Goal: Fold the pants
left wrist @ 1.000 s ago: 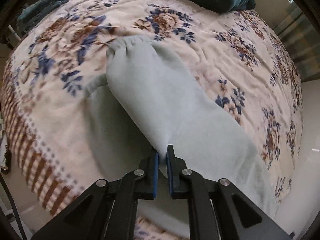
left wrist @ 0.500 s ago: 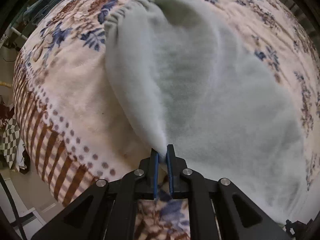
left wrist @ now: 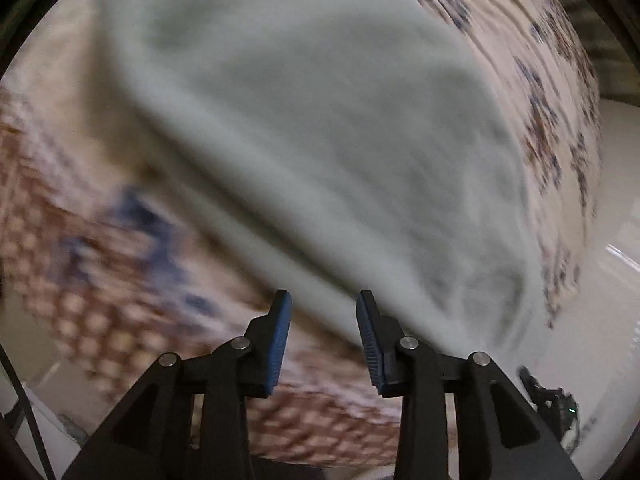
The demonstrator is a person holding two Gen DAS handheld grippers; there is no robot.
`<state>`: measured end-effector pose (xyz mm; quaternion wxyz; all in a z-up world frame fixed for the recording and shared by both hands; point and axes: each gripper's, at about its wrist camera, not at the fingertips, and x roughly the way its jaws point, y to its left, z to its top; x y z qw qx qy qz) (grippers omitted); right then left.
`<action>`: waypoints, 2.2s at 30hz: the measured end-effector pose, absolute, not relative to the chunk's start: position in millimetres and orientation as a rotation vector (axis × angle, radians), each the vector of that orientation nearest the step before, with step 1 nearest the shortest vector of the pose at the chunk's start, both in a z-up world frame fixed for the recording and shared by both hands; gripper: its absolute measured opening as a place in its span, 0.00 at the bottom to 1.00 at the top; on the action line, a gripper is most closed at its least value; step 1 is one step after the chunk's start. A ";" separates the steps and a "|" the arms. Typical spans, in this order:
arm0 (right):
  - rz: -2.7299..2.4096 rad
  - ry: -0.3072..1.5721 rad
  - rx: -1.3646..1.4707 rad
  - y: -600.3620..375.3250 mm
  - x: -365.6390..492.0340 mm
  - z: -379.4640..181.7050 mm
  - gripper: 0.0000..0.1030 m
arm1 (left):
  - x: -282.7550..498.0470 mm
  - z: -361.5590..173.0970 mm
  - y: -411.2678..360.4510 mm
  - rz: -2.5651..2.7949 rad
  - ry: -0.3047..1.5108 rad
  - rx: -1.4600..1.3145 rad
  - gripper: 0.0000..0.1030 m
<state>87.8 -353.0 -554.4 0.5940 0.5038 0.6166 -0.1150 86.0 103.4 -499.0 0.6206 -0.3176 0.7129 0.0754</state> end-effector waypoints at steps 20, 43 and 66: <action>-0.287 1.303 1.343 -304.4 56.2 -615.2 0.21 | 119.4 -544.1 60.3 0.182 1.667 -0.658 0.10; -0.326 1.503 0.914 -277.8 64.6 -571.1 0.26 | 90.2 -523.1 61.5 0.124 1.712 -0.440 0.15; -0.690 1.284 1.113 -506.4 3.8 -568.7 0.34 | 91.7 -382.8 -167.2 -0.327 1.402 0.224 0.82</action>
